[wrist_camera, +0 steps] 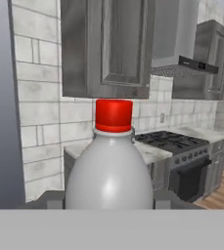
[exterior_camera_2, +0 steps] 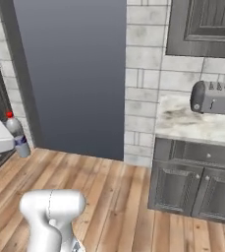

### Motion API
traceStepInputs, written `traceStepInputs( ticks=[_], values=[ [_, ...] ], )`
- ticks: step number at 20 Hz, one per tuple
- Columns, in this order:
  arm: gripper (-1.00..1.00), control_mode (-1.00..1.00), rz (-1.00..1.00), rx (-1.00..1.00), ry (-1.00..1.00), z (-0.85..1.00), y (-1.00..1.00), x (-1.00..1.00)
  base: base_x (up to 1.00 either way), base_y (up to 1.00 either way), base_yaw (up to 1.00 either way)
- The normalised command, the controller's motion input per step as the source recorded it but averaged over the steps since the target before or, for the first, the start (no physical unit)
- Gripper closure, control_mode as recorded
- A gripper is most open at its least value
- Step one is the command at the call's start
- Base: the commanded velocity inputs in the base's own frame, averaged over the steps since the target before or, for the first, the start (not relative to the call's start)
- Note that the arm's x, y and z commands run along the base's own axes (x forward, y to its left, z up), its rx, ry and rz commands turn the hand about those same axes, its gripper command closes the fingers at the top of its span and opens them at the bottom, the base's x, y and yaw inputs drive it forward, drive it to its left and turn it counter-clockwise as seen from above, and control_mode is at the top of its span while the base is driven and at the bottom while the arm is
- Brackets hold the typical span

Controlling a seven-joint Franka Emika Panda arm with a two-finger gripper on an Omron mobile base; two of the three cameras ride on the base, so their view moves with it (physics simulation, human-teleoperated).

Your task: Take the bottled waters from the counter and place them in the freezer to freeze. Close the freezer door after placing the bottles.

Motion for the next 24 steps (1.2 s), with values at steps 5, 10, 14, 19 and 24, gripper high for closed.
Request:
traceStepInputs(
  ticks=[5, 10, 14, 19, 24],
  values=[
    [1.0, 1.0, 0.0, 0.0, 0.0, 0.0, 0.0, 0.0, 0.36, 0.11, 0.62],
    [1.0, 1.0, 0.0, 0.0, 0.0, 0.0, 0.0, 0.0, 0.12, 0.29, 0.79],
    [1.0, 1.0, 0.0, 0.0, 0.0, 0.0, 0.0, 0.0, 0.07, 0.04, 0.84],
    [1.0, 1.0, 0.0, 0.0, 0.0, 0.0, 0.0, 0.0, 0.65, -0.01, 0.73],
    [1.0, 1.0, 0.0, 0.0, 0.0, 0.0, 0.0, 0.0, 1.0, -0.4, 0.46]
  ],
)
